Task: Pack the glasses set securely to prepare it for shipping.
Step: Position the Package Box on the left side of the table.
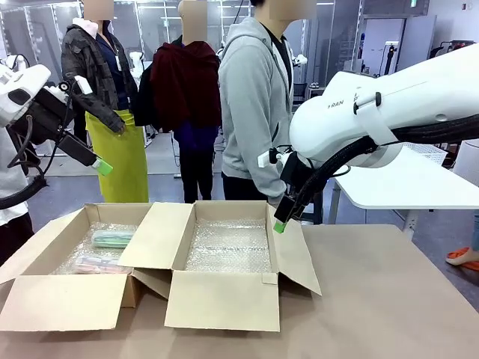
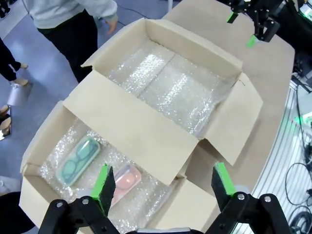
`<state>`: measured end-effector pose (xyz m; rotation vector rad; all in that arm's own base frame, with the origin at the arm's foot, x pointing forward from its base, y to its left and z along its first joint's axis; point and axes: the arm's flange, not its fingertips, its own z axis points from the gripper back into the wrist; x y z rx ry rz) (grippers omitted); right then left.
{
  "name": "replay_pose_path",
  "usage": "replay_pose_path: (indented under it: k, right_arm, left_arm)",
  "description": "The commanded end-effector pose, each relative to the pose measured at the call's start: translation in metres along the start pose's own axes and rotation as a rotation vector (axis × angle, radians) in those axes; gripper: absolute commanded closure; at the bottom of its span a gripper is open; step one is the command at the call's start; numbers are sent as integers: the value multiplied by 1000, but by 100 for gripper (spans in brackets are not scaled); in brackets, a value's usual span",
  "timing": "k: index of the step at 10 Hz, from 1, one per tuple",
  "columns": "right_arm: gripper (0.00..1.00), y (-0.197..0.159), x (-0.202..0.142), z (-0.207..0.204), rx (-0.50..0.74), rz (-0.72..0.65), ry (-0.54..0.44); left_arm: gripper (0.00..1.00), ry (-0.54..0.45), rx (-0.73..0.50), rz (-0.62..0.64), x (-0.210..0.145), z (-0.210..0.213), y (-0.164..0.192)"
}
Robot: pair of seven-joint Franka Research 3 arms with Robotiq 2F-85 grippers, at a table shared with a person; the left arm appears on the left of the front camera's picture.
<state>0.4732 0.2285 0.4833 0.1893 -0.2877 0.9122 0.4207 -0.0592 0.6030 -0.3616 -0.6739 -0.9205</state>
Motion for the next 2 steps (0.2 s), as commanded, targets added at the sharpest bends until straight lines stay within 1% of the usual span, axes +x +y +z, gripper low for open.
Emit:
replay_pose_path:
  k: [1,2]
  right_arm:
    - [0,2,-1,0,-7,-1,12]
    - [0,2,-1,0,-7,-1,12]
  left_arm:
    - [0,16,6,2,2,2,0]
    - [0,16,6,2,2,2,0]
